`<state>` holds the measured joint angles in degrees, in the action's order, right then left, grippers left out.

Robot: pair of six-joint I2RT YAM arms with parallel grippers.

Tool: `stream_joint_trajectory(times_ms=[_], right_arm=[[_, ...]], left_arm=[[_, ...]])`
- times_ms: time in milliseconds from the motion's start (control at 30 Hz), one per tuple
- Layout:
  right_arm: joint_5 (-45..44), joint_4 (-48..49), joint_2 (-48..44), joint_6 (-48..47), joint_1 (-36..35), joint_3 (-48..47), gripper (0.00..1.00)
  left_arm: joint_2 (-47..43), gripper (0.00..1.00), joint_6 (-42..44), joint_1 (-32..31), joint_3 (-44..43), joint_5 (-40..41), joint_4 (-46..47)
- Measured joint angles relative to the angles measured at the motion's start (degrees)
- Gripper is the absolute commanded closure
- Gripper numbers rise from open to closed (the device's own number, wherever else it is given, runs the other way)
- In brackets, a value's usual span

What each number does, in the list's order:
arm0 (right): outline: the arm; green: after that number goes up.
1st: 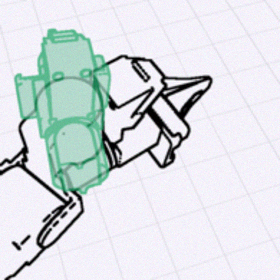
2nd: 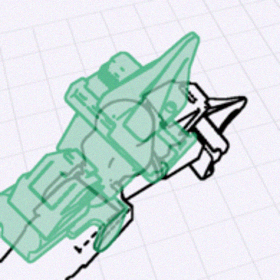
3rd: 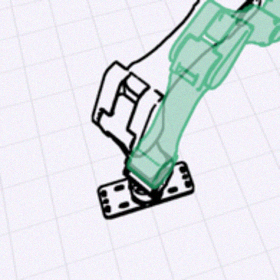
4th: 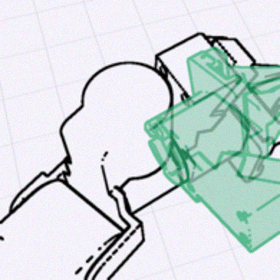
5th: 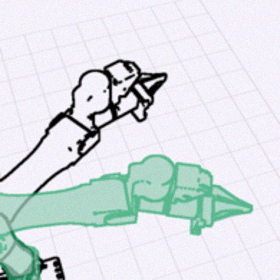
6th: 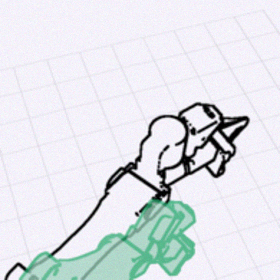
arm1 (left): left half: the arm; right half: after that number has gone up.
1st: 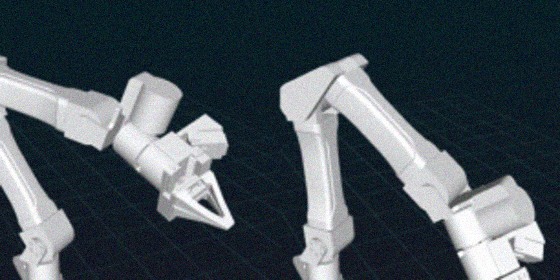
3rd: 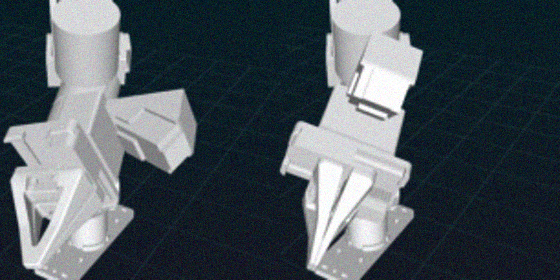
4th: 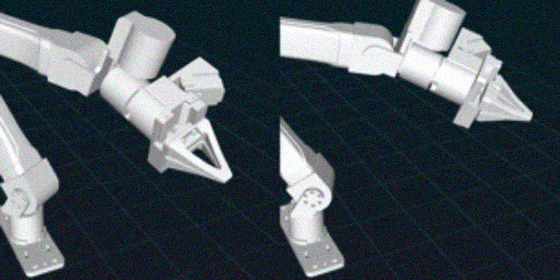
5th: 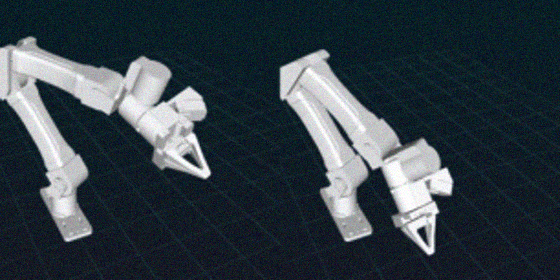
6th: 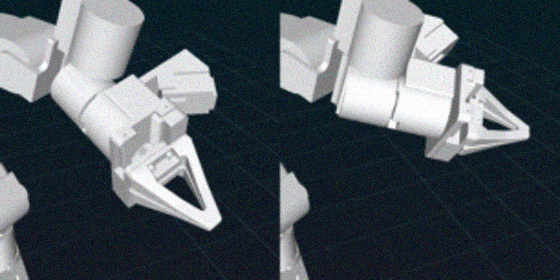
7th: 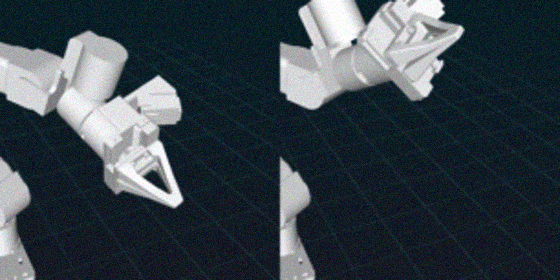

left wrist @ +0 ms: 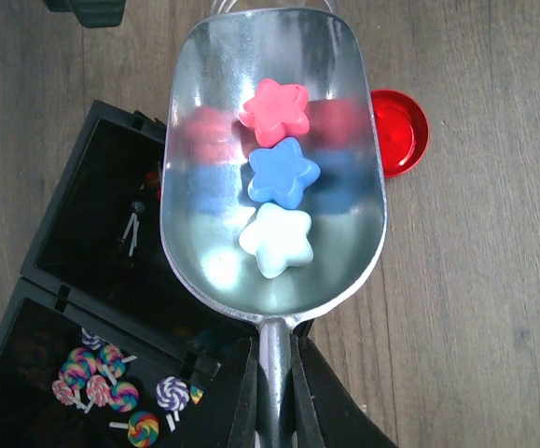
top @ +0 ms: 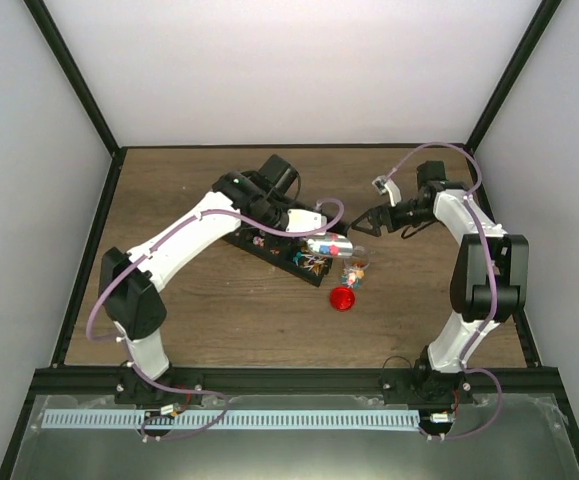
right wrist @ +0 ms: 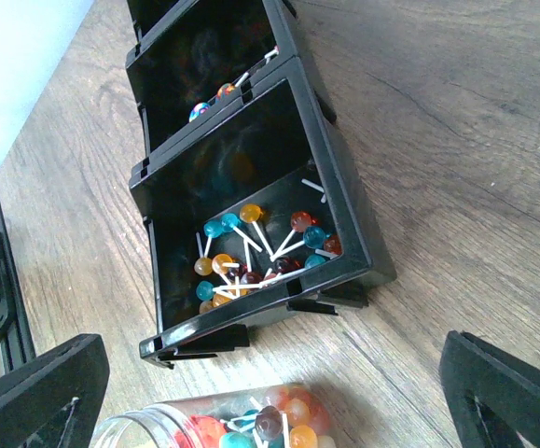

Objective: Pack the candies

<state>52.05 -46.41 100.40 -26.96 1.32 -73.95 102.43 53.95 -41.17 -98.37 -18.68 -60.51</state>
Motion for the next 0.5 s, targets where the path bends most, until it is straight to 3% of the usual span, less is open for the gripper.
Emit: stream_joint_trajectory(times_ms=[500], right_arm=[[-0.3, 3.4, -1.4, 1.3, 0.0, 2.1, 0.0]], left_arm=[[6.2, 0.96, -1.2, -1.5, -7.5, 3.9, -5.8]])
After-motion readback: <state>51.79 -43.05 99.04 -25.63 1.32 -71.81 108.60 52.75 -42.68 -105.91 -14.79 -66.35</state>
